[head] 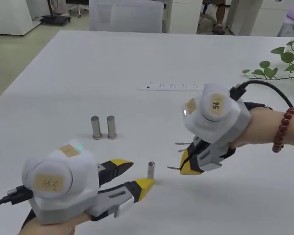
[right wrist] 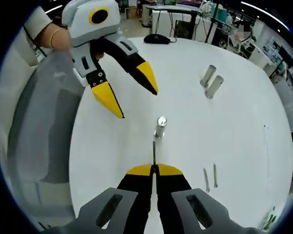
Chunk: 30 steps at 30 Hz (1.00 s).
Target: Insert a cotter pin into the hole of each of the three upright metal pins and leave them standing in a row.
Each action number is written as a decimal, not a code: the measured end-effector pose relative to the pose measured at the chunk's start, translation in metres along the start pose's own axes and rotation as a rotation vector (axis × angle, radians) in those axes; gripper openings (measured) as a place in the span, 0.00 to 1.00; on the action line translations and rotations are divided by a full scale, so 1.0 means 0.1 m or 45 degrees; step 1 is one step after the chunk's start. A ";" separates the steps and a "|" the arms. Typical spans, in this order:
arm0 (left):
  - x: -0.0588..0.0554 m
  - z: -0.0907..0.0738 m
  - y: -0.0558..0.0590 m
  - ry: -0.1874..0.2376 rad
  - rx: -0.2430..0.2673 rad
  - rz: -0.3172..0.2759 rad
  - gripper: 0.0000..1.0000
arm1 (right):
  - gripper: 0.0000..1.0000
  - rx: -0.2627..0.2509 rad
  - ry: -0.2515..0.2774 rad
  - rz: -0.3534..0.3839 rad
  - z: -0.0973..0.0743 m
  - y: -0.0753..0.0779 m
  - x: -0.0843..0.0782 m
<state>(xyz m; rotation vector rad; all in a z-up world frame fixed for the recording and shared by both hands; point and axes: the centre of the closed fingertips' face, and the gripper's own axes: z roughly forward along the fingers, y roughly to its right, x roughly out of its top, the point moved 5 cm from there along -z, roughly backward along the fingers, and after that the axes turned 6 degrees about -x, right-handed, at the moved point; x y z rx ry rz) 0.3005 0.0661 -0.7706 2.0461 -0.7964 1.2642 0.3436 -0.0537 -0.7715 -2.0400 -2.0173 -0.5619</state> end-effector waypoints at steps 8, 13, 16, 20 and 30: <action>-0.10 0.19 -0.10 -0.049 -0.002 0.017 0.30 | 0.03 0.012 0.013 0.015 0.09 0.07 0.04; -0.16 0.28 -0.15 -0.076 -0.005 0.031 0.28 | 0.03 0.019 0.011 0.025 0.13 0.09 0.04; -0.17 0.33 -0.14 -0.078 -0.016 0.038 0.28 | 0.03 0.023 0.013 0.031 0.14 0.09 0.05; -0.18 0.39 -0.13 -0.080 -0.021 0.049 0.25 | 0.03 0.034 0.004 0.025 0.17 0.09 0.06; -0.19 0.46 -0.15 -0.079 -0.022 0.077 0.14 | 0.03 0.044 -0.004 0.021 0.20 0.09 0.08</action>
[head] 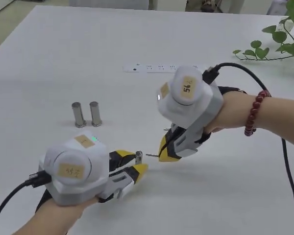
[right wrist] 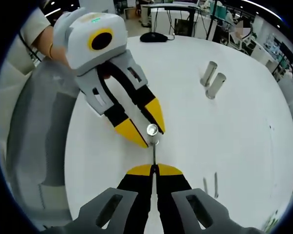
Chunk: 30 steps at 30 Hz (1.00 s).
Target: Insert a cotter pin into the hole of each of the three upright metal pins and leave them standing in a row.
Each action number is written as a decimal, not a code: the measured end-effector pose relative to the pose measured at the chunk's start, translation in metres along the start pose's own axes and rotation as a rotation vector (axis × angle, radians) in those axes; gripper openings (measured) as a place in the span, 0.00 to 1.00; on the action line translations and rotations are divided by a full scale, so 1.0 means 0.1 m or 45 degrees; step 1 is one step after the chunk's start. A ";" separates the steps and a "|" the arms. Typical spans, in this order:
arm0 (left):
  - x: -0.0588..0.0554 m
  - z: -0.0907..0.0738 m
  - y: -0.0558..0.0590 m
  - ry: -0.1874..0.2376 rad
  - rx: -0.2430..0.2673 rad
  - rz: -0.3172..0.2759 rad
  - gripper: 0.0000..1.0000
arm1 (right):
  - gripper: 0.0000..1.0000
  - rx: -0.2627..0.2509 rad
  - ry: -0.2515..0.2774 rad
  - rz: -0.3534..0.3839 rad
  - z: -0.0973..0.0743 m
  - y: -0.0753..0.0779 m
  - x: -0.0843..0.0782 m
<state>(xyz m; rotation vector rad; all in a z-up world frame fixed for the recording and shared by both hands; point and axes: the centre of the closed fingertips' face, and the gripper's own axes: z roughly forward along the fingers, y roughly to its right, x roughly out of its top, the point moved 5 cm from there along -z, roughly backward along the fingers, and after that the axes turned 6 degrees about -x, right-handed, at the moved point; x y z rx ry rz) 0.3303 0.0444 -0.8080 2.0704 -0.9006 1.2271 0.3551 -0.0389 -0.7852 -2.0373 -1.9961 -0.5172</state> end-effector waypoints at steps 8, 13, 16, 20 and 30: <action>-0.01 0.01 -0.01 -0.005 0.003 0.004 0.08 | 0.03 0.006 -0.003 -0.013 0.02 0.00 0.03; -0.02 0.02 -0.01 -0.006 0.004 0.002 0.08 | 0.03 0.011 -0.005 -0.025 0.01 -0.01 0.06; -0.02 0.02 -0.01 -0.006 0.002 0.010 0.08 | 0.03 0.015 -0.009 -0.037 0.02 -0.02 0.08; -0.03 0.02 -0.01 -0.002 0.005 0.036 0.07 | 0.03 0.005 -0.029 -0.066 0.01 -0.01 0.10; -0.04 0.02 0.00 0.006 0.003 0.045 0.07 | 0.03 0.002 -0.070 -0.113 0.00 -0.02 0.14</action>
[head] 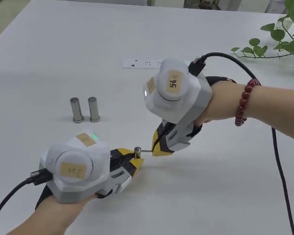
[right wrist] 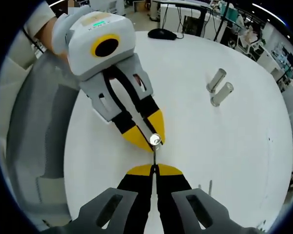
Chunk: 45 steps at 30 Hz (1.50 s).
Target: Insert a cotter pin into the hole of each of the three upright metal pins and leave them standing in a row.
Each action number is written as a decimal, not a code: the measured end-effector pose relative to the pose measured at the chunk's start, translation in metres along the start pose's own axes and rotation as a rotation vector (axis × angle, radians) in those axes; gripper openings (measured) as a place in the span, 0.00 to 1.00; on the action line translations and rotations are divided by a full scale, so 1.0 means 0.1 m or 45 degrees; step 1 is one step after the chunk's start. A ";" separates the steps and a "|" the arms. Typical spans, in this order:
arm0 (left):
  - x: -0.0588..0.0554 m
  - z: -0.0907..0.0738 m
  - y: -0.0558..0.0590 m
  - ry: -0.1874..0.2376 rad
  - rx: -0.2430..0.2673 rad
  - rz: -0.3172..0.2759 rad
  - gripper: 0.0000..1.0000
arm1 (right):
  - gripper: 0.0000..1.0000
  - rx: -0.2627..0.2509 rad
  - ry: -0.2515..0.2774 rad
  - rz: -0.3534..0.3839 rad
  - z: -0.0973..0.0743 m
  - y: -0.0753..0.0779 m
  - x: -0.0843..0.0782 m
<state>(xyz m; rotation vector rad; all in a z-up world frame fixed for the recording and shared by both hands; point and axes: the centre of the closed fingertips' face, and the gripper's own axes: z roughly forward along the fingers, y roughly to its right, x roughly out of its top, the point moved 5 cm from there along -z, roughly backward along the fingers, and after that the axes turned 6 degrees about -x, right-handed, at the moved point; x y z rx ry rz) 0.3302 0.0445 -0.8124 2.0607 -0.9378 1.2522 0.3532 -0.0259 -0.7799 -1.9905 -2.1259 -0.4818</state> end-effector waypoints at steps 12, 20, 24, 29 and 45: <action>-0.02 0.02 0.03 0.019 -0.008 -0.012 0.07 | 0.03 -0.017 0.020 -0.018 0.01 -0.01 0.11; -0.04 0.03 0.03 0.018 -0.007 -0.016 0.07 | 0.03 -0.009 0.034 -0.005 0.01 -0.02 0.14; -0.04 0.04 0.03 0.019 -0.004 -0.021 0.07 | 0.04 -0.004 0.049 0.004 0.02 -0.03 0.16; -0.05 0.04 0.03 0.020 -0.004 -0.026 0.07 | 0.04 0.008 0.068 -0.007 0.02 -0.03 0.18; -0.07 0.05 0.03 0.010 0.002 -0.024 0.07 | 0.13 -0.016 0.108 0.140 -0.06 -0.04 0.03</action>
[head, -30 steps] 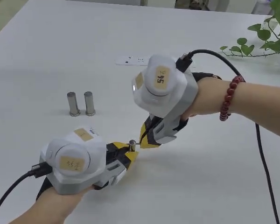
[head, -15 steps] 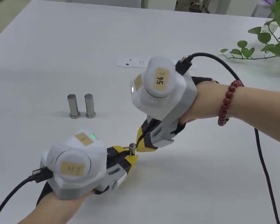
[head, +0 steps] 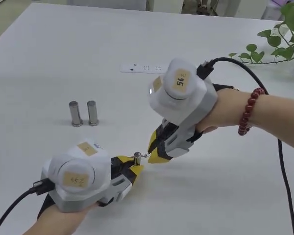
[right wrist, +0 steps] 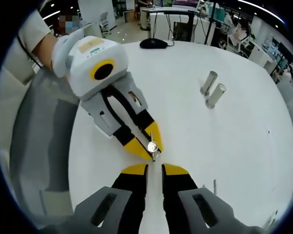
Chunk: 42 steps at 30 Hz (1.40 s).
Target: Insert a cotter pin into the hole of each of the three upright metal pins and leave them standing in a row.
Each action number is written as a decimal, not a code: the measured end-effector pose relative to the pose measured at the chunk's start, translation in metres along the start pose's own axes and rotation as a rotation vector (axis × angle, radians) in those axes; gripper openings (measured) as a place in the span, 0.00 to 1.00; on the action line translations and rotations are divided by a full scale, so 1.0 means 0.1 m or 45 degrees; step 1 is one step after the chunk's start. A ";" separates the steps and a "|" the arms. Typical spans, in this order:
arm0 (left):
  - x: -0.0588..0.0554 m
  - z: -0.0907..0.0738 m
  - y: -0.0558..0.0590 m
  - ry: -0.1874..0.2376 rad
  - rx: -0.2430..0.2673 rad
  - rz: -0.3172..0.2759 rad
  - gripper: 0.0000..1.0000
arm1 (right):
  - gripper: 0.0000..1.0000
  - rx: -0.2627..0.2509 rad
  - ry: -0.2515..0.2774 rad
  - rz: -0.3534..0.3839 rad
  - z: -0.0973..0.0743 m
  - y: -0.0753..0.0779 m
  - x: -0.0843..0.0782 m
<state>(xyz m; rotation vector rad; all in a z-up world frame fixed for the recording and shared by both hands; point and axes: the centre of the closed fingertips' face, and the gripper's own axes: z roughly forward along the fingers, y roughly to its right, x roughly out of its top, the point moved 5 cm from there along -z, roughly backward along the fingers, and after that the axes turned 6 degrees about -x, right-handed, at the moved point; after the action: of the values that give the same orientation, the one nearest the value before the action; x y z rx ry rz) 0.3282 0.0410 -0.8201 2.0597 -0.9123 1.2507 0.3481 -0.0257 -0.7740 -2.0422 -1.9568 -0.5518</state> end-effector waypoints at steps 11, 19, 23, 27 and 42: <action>-0.02 0.01 0.00 0.002 0.001 -0.002 0.07 | 0.05 0.008 0.053 0.008 0.02 0.02 0.05; -0.02 0.01 0.00 0.001 0.000 0.006 0.07 | 0.04 0.007 0.056 0.013 0.03 0.02 0.08; -0.02 0.01 0.00 -0.001 -0.001 0.007 0.07 | 0.05 0.003 0.062 0.028 0.05 0.01 0.09; -0.03 0.01 0.00 -0.003 -0.003 0.008 0.07 | 0.04 0.007 0.064 0.017 0.06 -0.01 0.09; -0.06 0.01 0.00 -0.016 0.003 -0.040 0.18 | 0.15 -0.013 0.106 0.058 0.07 -0.02 0.11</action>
<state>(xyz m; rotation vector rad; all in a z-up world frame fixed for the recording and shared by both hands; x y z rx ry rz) 0.3271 0.0414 -0.8257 2.0781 -0.8812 1.2244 0.3470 -0.0123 -0.7752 -2.0304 -1.8593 -0.6277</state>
